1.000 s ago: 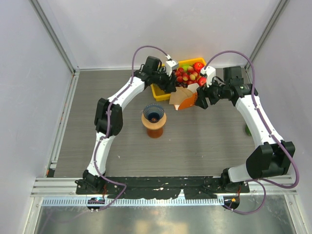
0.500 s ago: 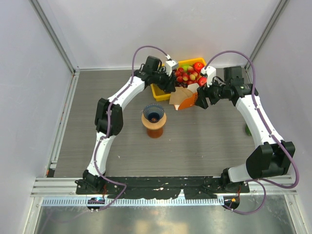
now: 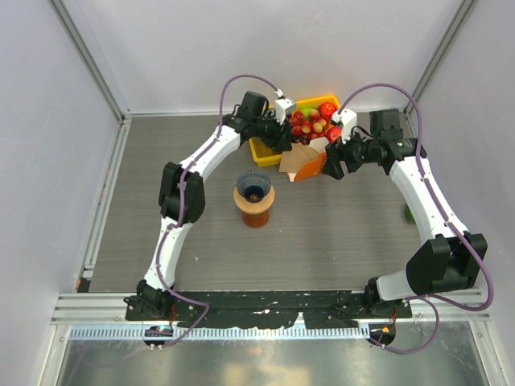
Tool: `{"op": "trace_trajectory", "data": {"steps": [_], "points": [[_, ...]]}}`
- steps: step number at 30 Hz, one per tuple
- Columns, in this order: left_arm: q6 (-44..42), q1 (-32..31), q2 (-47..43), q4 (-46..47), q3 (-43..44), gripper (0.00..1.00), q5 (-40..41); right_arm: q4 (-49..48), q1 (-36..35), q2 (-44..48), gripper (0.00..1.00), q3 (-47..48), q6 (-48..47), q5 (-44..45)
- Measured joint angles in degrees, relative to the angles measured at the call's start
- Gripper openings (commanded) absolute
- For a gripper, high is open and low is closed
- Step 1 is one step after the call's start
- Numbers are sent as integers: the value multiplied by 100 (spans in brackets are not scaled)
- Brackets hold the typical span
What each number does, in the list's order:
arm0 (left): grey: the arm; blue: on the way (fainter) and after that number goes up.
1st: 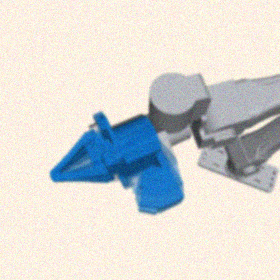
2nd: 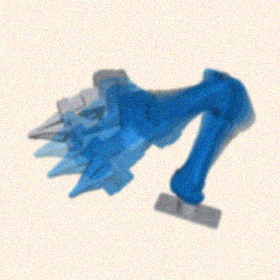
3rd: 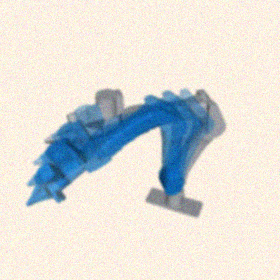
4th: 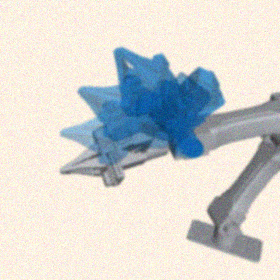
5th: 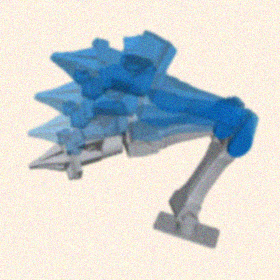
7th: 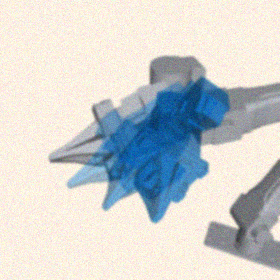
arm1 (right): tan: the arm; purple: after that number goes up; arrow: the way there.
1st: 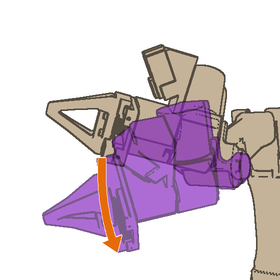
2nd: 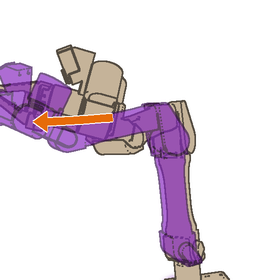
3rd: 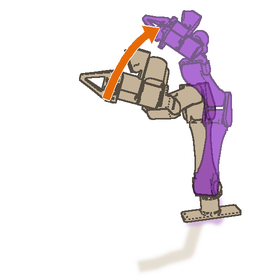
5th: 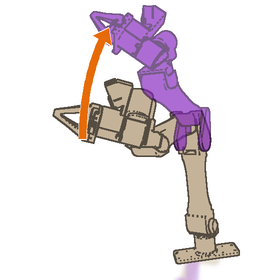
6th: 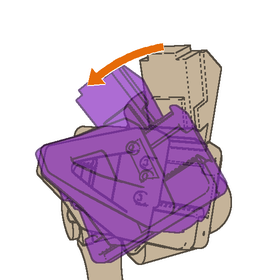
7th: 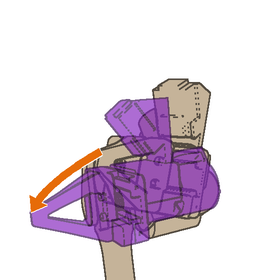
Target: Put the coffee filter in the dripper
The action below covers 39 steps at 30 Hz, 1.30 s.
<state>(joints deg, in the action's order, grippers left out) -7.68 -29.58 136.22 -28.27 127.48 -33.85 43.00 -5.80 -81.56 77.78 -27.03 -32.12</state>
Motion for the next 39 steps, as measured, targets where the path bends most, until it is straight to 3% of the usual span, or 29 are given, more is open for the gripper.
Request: {"op": "trace_trajectory", "data": {"steps": [13, 23, 39], "points": [[2, -20, 68, -122, 24, 34, 0, 37, 4, 0, 75, 0, 2, -13], [-26, -57, 68, -122, 22, 1, -46, 37, 9, 0, 75, 0, 0, -20], [-210, -57, -376, 284, -1217, 3, -129, 35, 26, -90, 72, 0, -4, -127]]}}
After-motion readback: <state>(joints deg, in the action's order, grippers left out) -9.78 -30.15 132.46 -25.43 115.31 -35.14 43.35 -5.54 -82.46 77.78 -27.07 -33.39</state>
